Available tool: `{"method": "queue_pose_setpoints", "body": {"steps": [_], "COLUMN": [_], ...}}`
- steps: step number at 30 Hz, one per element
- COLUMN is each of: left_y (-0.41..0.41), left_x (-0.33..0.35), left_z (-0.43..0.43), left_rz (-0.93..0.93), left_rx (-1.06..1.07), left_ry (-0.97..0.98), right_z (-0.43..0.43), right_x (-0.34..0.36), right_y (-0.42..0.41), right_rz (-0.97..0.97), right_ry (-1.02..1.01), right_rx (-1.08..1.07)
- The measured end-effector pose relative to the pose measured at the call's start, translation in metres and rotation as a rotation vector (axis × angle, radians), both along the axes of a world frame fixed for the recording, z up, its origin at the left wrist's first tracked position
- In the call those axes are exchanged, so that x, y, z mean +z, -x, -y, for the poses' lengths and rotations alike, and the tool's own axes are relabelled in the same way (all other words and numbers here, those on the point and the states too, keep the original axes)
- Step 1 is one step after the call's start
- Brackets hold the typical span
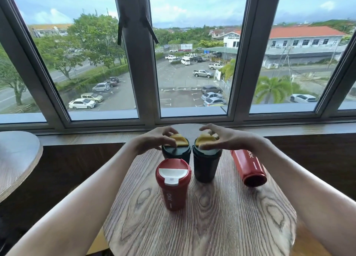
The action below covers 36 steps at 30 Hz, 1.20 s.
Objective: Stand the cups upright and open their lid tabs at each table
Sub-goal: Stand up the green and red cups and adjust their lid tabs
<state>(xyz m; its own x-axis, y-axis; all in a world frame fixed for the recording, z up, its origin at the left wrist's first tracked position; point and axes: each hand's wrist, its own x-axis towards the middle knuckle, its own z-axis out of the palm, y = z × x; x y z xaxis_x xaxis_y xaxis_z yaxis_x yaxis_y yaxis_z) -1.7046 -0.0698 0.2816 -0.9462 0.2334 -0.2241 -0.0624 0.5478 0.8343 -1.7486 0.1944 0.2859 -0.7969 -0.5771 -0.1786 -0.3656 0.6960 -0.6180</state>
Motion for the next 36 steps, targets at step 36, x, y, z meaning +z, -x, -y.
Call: {"method": "queue_pose_setpoints", "body": {"steps": [36], "left_y": [0.021], "left_x": [0.014], "left_z": [-0.073], "left_rz": [-0.274], "left_rx": [-0.152], "left_ry": [0.416], "right_z": [-0.063], "right_x": [-0.107], "right_y": [-0.120], "right_rz": [0.049], "right_ry": [0.832], "right_rx": [-0.543]}}
